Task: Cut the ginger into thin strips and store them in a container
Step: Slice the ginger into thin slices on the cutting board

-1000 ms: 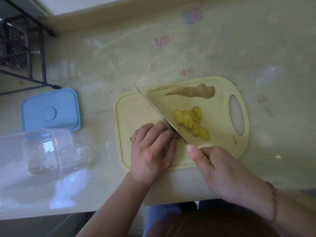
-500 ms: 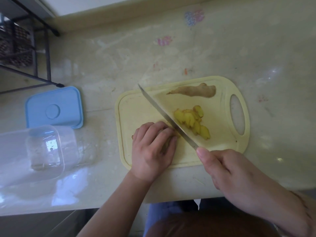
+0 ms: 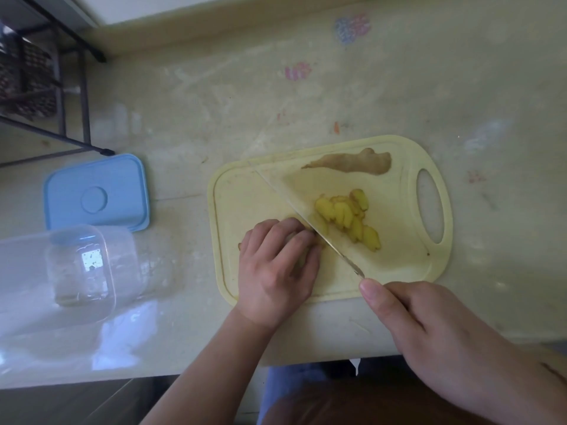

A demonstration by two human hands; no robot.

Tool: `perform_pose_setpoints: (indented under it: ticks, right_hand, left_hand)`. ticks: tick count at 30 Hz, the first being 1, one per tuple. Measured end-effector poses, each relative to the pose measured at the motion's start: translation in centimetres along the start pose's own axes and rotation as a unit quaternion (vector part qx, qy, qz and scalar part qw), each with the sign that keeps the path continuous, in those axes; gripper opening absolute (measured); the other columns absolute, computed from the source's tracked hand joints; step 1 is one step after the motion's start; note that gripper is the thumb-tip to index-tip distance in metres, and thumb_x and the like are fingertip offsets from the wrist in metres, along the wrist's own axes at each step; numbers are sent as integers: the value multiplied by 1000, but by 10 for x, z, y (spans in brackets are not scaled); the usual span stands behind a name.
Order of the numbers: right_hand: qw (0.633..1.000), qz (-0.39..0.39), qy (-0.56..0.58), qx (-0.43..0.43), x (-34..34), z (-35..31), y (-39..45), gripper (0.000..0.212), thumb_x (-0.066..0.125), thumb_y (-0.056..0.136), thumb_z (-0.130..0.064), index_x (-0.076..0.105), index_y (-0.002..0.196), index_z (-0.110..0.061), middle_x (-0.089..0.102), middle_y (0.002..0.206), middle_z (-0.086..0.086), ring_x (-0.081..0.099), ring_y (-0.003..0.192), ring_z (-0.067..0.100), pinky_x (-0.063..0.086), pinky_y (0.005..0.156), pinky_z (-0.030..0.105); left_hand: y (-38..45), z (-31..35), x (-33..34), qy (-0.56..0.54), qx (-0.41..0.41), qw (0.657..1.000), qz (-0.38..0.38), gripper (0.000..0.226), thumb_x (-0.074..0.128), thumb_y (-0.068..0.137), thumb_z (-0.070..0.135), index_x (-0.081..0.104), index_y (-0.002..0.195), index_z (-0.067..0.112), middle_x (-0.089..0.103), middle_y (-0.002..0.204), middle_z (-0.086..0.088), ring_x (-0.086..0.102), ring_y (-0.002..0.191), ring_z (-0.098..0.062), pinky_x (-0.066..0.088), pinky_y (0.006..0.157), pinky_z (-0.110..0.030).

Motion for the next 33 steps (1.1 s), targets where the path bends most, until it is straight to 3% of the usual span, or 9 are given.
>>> perform_pose_setpoints:
  ticks: [2, 5, 9, 12, 17, 21, 24, 29, 33]
  right_hand:
    - [1000, -3, 3, 11, 0, 2, 0, 90, 8, 63, -103, 39, 58, -18, 45, 45, -6, 45, 42, 7, 38, 51, 18]
    - [1000, -11, 13, 25, 0, 4, 1, 94, 6, 58, -106, 35, 57, -16, 41, 44, -4, 42, 42, 9, 39, 53, 19]
    - [999, -16, 7, 30, 4, -1, 18, 78, 17, 80, -90, 36, 56, -18, 43, 42, -7, 41, 44, 11, 39, 57, 25]
    - [1000, -8, -12, 4, 10, -12, 38, 65, 19, 76, -81, 37, 56, -22, 43, 38, -12, 40, 43, 10, 37, 52, 26]
    - [1000, 0, 25, -11, 6, -9, 44, 68, 23, 80, -79, 39, 56, -18, 44, 42, -9, 44, 43, 8, 36, 52, 28]
    - [999, 5, 44, -7, 0, -6, 34, 79, 19, 82, -91, 36, 54, -19, 36, 40, -7, 36, 38, 9, 29, 47, 23]
    - [999, -6, 28, -15, 0, -8, 21, 79, 18, 69, -98, 48, 62, -26, 40, 44, -4, 37, 41, 8, 34, 47, 25]
    - [1000, -18, 17, 1, 0, -5, 9, 75, 13, 74, -97, 50, 66, -33, 48, 45, -1, 49, 39, 7, 40, 52, 24]
    - [1000, -9, -5, -6, 0, 1, 9, 81, 12, 67, -100, 51, 72, -30, 49, 48, 0, 46, 43, 10, 39, 54, 26]
  left_hand:
    - [0, 0, 0, 2, 0, 1000, -1, 8, 75, 88, 13, 78, 90, 6, 73, 100, -7, 65, 86, -35, 51, 74, -44]
    - [1, 2, 0, -1, 4, 1000, -5, 8, 75, 87, 12, 78, 91, 5, 73, 101, -7, 65, 87, -34, 51, 74, -44]
    - [2, 2, 0, 1, 4, 1000, -5, 8, 77, 86, 11, 78, 91, 5, 73, 102, -7, 65, 87, -35, 52, 76, -44]
    - [1, 2, 1, 0, 1, 1000, -8, 8, 77, 86, 11, 78, 91, 5, 72, 102, -7, 65, 88, -34, 52, 76, -45]
    - [0, 1, -1, -5, -11, 1000, -1, 11, 79, 84, 12, 75, 88, 3, 71, 97, -10, 65, 85, -34, 52, 75, -45]
    - [1, 1, -2, -5, -17, 1000, -1, 12, 79, 84, 12, 74, 88, 2, 69, 96, -11, 66, 84, -35, 52, 74, -45]
    - [0, 0, -2, -4, -19, 1000, -5, 12, 76, 86, 14, 76, 88, 2, 70, 97, -10, 66, 85, -34, 51, 74, -46]
    - [0, 0, -1, -5, -17, 1000, -4, 11, 74, 87, 13, 76, 89, 3, 71, 97, -9, 65, 86, -35, 51, 74, -45]
    - [0, 0, -1, -3, -13, 1000, -2, 9, 75, 86, 12, 77, 89, 3, 71, 97, -9, 65, 85, -35, 51, 73, -44]
Point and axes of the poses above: each hand's wrist, its own y-axis towards the middle knuckle, its own x-axis out of the palm, z = x × y, the point moved 7 cm from there along y, towards the middle knuckle
